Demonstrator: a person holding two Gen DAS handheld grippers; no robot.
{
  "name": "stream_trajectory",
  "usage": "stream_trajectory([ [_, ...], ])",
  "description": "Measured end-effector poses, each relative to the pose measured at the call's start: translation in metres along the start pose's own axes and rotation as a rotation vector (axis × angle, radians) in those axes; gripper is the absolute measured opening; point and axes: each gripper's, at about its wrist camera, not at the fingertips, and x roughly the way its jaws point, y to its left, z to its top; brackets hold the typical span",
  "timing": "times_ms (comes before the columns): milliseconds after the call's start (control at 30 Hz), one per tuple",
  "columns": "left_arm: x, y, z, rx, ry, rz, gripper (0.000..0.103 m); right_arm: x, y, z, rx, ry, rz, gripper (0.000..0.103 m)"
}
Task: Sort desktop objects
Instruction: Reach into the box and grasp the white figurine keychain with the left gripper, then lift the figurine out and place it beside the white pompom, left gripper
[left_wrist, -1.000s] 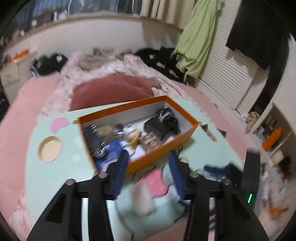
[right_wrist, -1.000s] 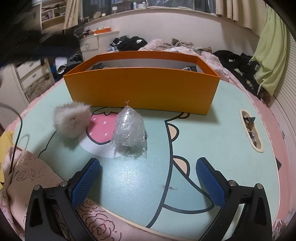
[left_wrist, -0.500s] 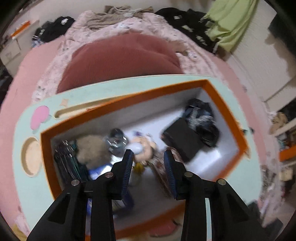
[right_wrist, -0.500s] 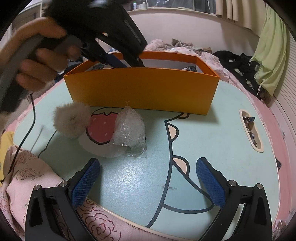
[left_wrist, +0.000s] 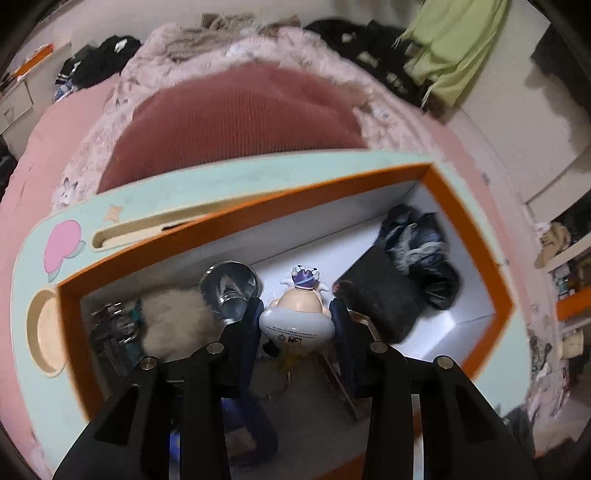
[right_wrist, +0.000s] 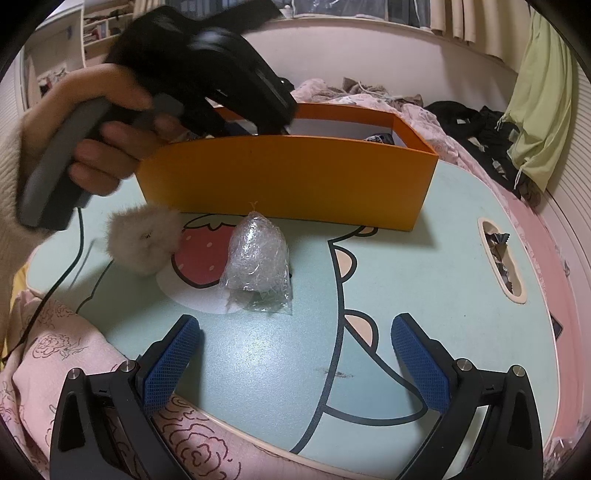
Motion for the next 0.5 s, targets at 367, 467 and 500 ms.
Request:
stream_trajectory([
  [367,-0.088,-0.014,-0.088,0.067,-0.138,-0.236,0.038,0.0,-0.001,-0.002,0.0,-0.001,0.0,0.103],
  [467,-0.077,-0.016,-0.114,0.093,-0.103,-0.232,0.038,0.0,-0.002,-0.003,0.0,-0.002,0.0,0.103],
  [500,-0.071,-0.015,-0.119,0.097,-0.092,-0.224,0.038,0.0,-0.002,-0.003,0.0,-0.002,0.0,0.103],
])
